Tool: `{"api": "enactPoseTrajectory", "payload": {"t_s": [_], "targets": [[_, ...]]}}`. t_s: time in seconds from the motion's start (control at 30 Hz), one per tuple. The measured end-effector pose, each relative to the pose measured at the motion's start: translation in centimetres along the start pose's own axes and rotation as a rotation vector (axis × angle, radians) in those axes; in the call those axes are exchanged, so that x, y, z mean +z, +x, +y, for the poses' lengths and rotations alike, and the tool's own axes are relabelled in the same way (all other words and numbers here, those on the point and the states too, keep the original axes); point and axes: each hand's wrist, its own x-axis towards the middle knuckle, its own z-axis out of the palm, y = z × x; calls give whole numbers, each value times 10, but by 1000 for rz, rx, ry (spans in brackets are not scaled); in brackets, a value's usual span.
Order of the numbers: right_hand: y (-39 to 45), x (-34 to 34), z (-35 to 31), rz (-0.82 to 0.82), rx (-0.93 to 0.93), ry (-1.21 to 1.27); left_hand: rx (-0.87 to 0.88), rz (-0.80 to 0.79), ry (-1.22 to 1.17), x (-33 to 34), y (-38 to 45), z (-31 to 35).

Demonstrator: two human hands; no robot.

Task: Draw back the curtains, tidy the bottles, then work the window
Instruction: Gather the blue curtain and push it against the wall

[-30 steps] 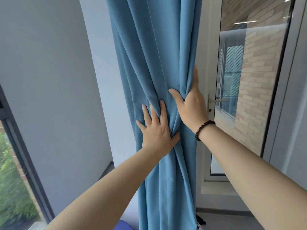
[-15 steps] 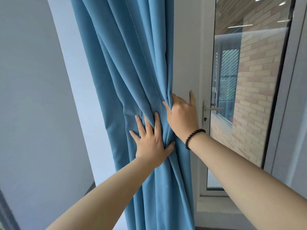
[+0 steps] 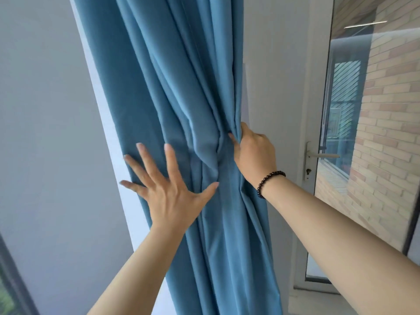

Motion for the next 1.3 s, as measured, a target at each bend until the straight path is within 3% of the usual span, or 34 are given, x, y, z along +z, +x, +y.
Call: {"api": "enactPoseTrajectory", "payload": {"t_s": [0.17,0.3,0.43,0.9,1.1,1.2,1.3], "targets": [[9,26,14,-67,51,58,-57,-72,-176,14,10,-12],[14,46,9,-109,-29,86,-24,-134,-325,34,15,6],[20,61,-2,-218,-33,94,-115,-192,-468,56,25,24],[44,123,18,-219,78,92,-23,-191,-560,160,52,12],[43,136,36,-261,185,180,-2,-276,-559,206,66,8],[43,133,43,-215,231,286,48,-278,-582,221,75,12],[40,134,47,-55,251,435,100,-268,-629,230,82,21]]}}
